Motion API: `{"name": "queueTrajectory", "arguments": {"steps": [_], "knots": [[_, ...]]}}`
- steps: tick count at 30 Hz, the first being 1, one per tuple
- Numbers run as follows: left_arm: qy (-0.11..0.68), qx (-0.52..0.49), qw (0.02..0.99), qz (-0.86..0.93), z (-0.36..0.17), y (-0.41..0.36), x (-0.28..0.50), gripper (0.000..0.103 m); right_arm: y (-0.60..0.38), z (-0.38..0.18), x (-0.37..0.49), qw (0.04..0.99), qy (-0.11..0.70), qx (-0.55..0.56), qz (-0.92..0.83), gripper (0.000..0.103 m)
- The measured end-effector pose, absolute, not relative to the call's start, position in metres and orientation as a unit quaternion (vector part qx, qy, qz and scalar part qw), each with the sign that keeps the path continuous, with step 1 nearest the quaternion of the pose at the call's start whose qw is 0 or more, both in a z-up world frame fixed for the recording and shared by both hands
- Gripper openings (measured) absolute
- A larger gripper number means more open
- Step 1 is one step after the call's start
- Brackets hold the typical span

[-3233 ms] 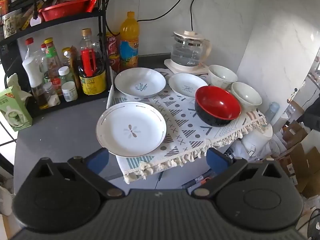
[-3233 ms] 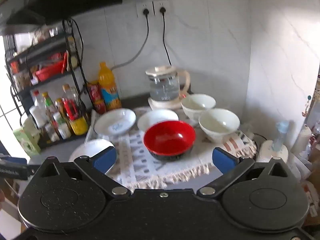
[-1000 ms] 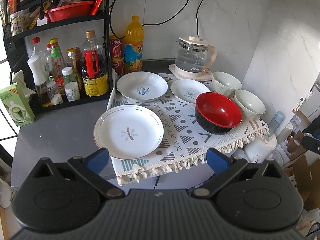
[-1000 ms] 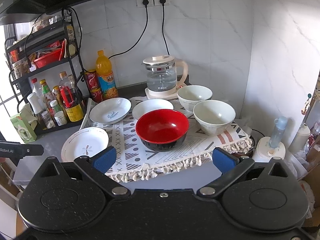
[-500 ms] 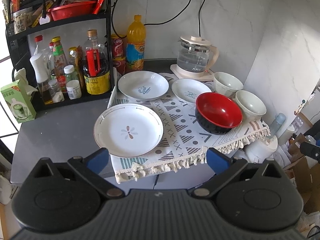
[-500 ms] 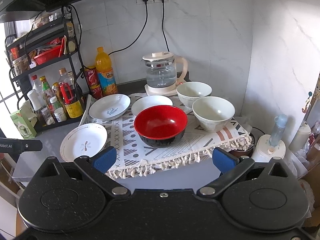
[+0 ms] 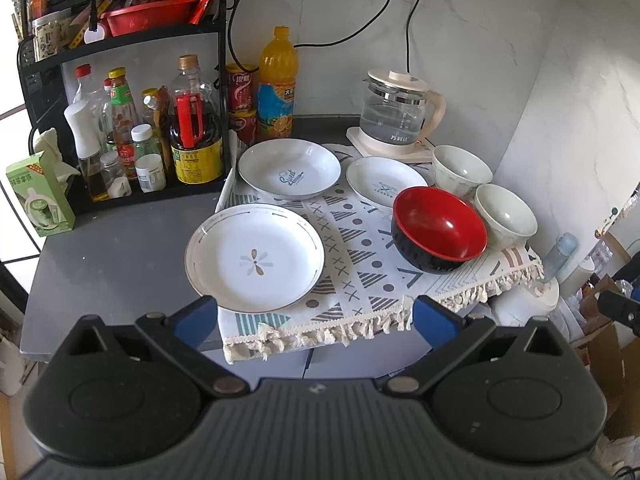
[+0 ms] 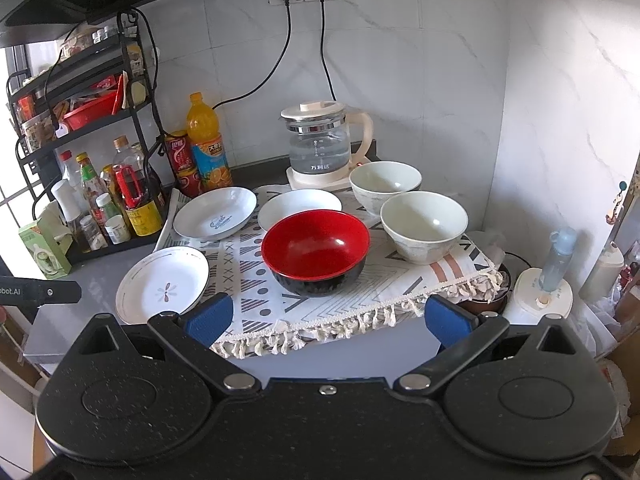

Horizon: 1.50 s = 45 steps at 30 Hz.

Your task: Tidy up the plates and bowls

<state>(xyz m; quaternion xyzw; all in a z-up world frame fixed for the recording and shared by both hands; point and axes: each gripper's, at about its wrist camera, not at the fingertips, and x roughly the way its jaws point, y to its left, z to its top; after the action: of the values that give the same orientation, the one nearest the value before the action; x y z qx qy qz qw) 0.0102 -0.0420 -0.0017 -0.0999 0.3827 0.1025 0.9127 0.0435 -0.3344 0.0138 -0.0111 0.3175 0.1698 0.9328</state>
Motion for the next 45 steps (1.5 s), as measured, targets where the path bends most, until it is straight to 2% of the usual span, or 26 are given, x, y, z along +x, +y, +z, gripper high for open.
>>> {"name": "queueTrajectory", "arguments": {"steps": [13,29,41,45], "knots": [[0.399,-0.115,0.904,0.107,-0.012,-0.037,0.060,0.102,-0.335,0.007,0.086,0.929,0.331,0.001,0.163,0.103],[0.420,-0.124,0.896,0.077,-0.034,-0.014,0.178,0.101,-0.322,-0.009,0.173,0.933,0.340,0.002,0.113,0.103],[0.442,-0.095,0.892,0.032,-0.048,-0.016,0.255,0.099,-0.324,-0.026,0.218,0.928,0.363,0.041,0.071,0.099],[0.453,-0.087,0.887,0.018,-0.052,-0.023,0.276,0.095,-0.329,-0.029,0.226,0.927,0.369,0.044,0.058,0.095]]}}
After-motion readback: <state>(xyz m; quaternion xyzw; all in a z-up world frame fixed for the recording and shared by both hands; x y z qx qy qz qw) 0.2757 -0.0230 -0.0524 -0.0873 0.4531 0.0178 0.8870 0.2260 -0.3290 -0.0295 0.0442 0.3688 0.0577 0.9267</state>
